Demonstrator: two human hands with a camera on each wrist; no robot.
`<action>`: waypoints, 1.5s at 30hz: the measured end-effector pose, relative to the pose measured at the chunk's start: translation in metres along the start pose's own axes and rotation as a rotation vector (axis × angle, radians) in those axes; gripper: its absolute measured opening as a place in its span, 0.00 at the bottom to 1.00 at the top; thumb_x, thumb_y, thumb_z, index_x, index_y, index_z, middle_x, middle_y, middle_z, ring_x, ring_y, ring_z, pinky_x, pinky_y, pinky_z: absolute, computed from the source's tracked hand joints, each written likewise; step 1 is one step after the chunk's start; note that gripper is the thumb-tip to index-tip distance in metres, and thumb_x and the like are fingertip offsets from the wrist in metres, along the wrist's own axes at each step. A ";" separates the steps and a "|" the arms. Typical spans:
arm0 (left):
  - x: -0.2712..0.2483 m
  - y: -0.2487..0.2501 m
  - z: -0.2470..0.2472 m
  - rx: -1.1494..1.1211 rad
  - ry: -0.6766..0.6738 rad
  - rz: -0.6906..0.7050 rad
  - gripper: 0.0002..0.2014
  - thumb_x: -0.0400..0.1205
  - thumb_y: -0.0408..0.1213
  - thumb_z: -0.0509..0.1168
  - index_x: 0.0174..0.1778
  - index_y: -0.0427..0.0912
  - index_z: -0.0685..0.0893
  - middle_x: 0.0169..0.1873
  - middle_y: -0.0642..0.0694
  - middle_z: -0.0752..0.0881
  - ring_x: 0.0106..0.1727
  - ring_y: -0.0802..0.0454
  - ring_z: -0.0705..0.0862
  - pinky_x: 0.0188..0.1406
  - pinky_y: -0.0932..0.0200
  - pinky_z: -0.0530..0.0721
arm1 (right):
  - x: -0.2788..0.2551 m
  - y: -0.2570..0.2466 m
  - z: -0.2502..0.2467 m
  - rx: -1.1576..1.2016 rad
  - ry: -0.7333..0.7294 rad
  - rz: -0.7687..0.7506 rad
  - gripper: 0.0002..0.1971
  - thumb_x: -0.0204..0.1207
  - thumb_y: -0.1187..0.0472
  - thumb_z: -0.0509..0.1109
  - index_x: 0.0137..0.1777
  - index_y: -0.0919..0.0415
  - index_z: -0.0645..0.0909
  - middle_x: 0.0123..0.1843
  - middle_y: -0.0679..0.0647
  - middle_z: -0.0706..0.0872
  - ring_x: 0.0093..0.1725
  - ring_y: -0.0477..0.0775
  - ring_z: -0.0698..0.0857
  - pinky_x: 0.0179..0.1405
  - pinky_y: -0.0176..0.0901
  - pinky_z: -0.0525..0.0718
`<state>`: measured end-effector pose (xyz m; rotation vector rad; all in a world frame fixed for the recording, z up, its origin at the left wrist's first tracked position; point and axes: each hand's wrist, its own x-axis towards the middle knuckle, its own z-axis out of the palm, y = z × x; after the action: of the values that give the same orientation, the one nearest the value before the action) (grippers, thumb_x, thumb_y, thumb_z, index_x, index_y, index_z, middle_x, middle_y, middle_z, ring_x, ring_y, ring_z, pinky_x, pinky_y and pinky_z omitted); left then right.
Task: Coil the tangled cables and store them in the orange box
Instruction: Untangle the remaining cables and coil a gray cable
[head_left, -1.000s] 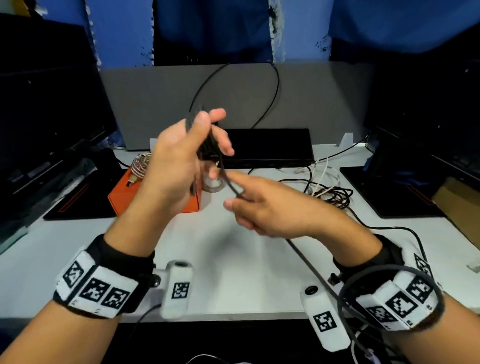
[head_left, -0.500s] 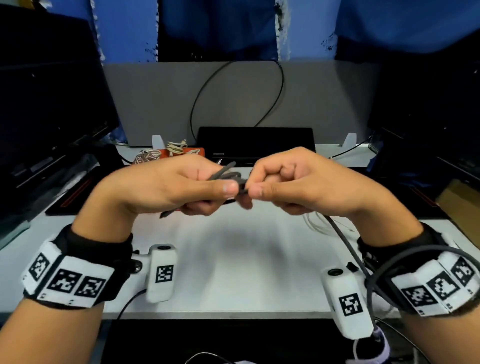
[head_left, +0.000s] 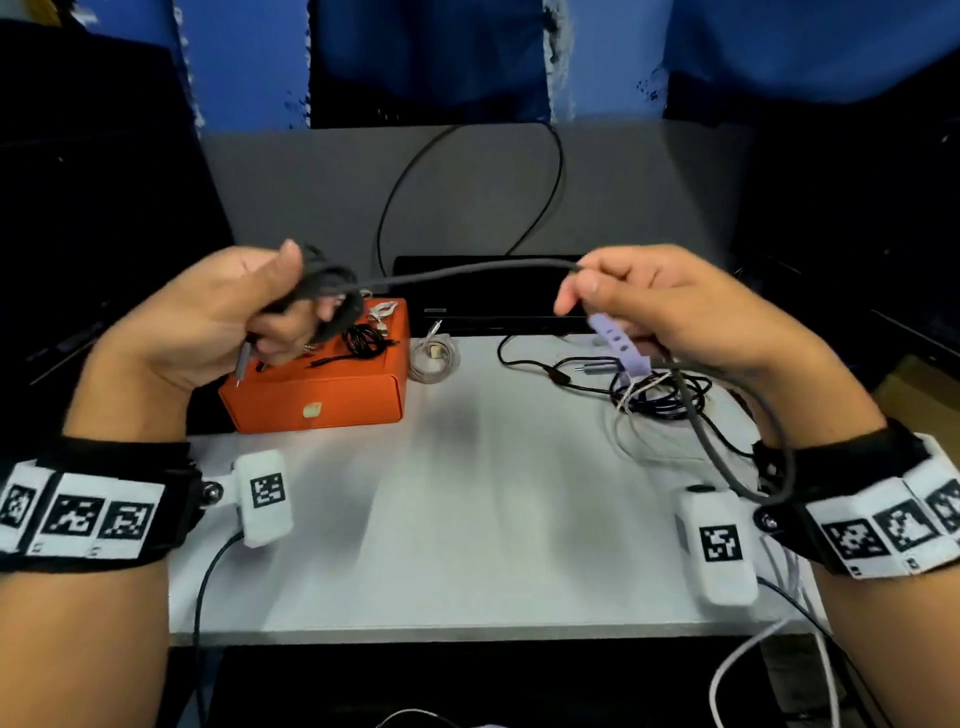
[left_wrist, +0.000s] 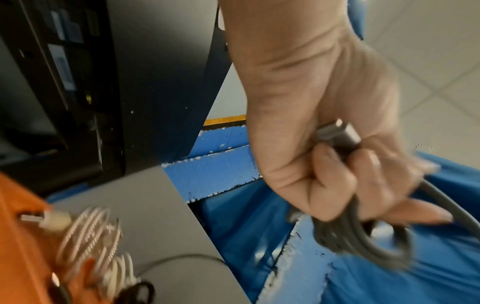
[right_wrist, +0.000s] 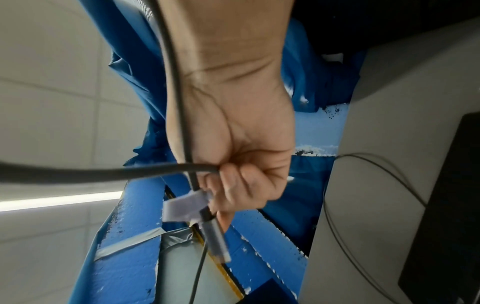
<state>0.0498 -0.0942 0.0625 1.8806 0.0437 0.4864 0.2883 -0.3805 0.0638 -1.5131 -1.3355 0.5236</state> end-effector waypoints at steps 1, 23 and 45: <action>-0.002 0.000 0.004 0.005 -0.098 -0.007 0.26 0.79 0.67 0.68 0.37 0.44 0.87 0.17 0.55 0.66 0.19 0.56 0.64 0.20 0.60 0.64 | 0.003 0.004 -0.004 0.043 0.060 -0.004 0.13 0.89 0.56 0.64 0.52 0.65 0.85 0.25 0.48 0.69 0.22 0.44 0.64 0.21 0.33 0.65; 0.014 0.018 0.153 -0.665 -0.123 -0.112 0.17 0.82 0.55 0.62 0.31 0.51 0.80 0.14 0.58 0.64 0.17 0.60 0.65 0.16 0.67 0.65 | 0.000 -0.010 0.081 -0.221 0.342 -0.295 0.22 0.92 0.46 0.50 0.72 0.52 0.82 0.46 0.31 0.85 0.53 0.42 0.88 0.55 0.47 0.87; 0.001 0.034 0.127 -0.123 -0.220 -0.053 0.17 0.92 0.39 0.55 0.50 0.34 0.85 0.41 0.46 0.87 0.42 0.58 0.86 0.41 0.70 0.82 | -0.007 -0.027 0.071 -0.731 0.262 -0.329 0.21 0.90 0.50 0.49 0.63 0.54 0.83 0.30 0.42 0.83 0.37 0.52 0.85 0.40 0.58 0.84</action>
<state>0.0887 -0.2193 0.0588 1.7968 -0.0811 0.2387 0.2144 -0.3621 0.0571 -1.7935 -1.6063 -0.4123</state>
